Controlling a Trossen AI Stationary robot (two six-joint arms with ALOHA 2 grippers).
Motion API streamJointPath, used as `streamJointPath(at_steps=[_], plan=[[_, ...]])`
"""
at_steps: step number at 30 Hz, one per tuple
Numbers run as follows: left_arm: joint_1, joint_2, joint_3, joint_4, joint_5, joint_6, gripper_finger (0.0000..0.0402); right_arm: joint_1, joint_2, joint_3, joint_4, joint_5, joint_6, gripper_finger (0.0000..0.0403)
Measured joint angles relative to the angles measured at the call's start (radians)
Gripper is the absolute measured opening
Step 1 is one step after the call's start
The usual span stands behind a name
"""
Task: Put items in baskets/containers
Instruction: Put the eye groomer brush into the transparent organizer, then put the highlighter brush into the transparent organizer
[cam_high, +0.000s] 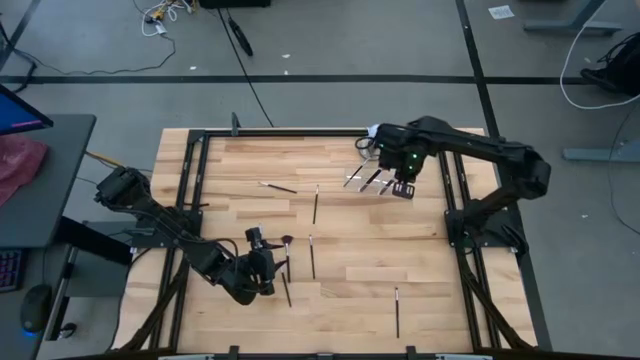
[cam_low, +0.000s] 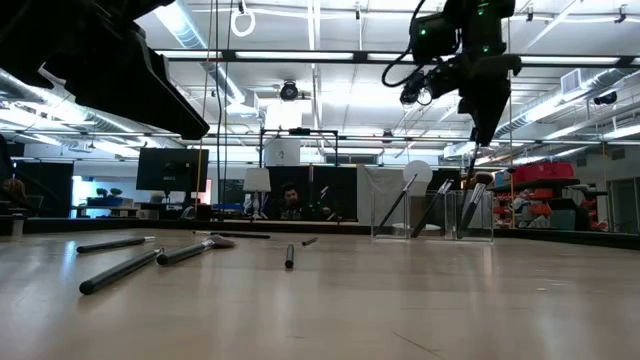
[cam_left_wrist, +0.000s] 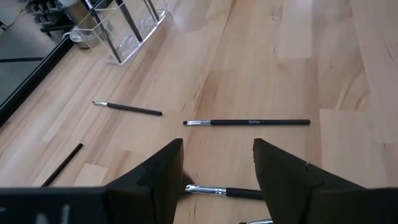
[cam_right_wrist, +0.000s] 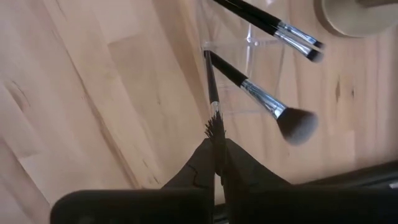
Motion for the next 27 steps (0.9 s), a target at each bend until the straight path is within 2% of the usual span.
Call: streamJointPath(at_steps=[7,16,19,22,25,27], plan=[[0.0,0.0,0.0,0.0,0.0,-0.018,0.0195,-0.037,0.036,0.0,0.023,-0.038,-0.01,0.0023],[-0.001,0.0,0.0,0.0,0.0,-0.025,0.0195,-0.051,0.066,0.0,0.035,-0.028,0.014,0.009],[-0.002,0.0,0.0,0.0,0.0,-0.025,0.0195,-0.052,0.066,0.0,0.048,0.058,0.011,0.0114],[-0.003,0.0,0.0,0.0,0.0,-0.025,0.0195,-0.052,0.066,0.0,0.055,0.202,0.002,0.0133],[-0.003,0.0,0.0,0.0,0.0,-0.026,0.0195,-0.052,0.066,0.0,0.069,0.334,0.007,0.0142],[-0.003,0.0,0.0,0.0,0.0,-0.026,0.0195,-0.052,0.061,0.0,0.078,0.384,0.022,0.0142]])
